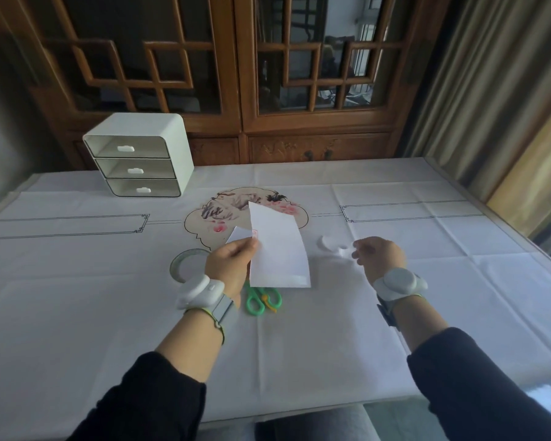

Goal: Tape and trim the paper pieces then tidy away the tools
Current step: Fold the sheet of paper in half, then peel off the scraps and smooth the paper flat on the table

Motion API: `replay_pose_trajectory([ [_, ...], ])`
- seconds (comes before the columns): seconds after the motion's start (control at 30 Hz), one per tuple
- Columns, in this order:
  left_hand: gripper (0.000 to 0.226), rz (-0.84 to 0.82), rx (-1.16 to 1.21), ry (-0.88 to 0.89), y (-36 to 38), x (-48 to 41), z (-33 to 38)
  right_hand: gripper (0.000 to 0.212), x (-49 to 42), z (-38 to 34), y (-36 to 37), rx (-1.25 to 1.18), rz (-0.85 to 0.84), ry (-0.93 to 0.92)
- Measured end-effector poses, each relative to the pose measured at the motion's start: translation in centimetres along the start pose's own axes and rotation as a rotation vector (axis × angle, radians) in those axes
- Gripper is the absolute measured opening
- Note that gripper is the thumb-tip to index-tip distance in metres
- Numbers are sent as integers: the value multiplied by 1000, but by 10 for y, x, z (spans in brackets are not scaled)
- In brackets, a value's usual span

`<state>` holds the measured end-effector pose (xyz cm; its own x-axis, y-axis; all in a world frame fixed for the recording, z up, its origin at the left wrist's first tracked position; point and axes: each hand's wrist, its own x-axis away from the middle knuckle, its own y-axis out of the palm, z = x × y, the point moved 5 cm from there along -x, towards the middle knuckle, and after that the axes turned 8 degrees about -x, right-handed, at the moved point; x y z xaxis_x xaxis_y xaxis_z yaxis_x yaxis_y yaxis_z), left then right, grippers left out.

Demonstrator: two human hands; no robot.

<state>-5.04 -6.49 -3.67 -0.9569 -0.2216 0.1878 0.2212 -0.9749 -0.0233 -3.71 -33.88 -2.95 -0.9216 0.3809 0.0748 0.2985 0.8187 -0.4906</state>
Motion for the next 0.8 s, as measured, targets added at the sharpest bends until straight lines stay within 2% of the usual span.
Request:
replay_pose_trajectory([
  [0.13, 18, 12, 26, 0, 1, -1, 1, 17, 12, -10, -1, -43, 43, -86],
  [0.2, 15, 19, 46, 7, 3, -1, 3, 14, 21, -20, 5, -59, 10, -128],
  [0.27, 5, 44, 52, 25, 4, 0, 8, 14, 30, -29, 17, -80, -63, -150],
  [0.4, 4, 104, 43, 65, 5, 6, 18, 27, 48, -38, 45, -82, -266, -107],
  [0.53, 15, 175, 93, 79, -1, 4, 22, 22, 60, -46, 55, -197, -371, -117],
  [0.63, 14, 103, 80, 69, 2, 11, 26, 14, 59, -52, 49, -270, -308, -148],
  [0.8, 5, -103, -97, 41, 12, 23, 18, 23, 55, -57, 42, -306, -238, -178],
])
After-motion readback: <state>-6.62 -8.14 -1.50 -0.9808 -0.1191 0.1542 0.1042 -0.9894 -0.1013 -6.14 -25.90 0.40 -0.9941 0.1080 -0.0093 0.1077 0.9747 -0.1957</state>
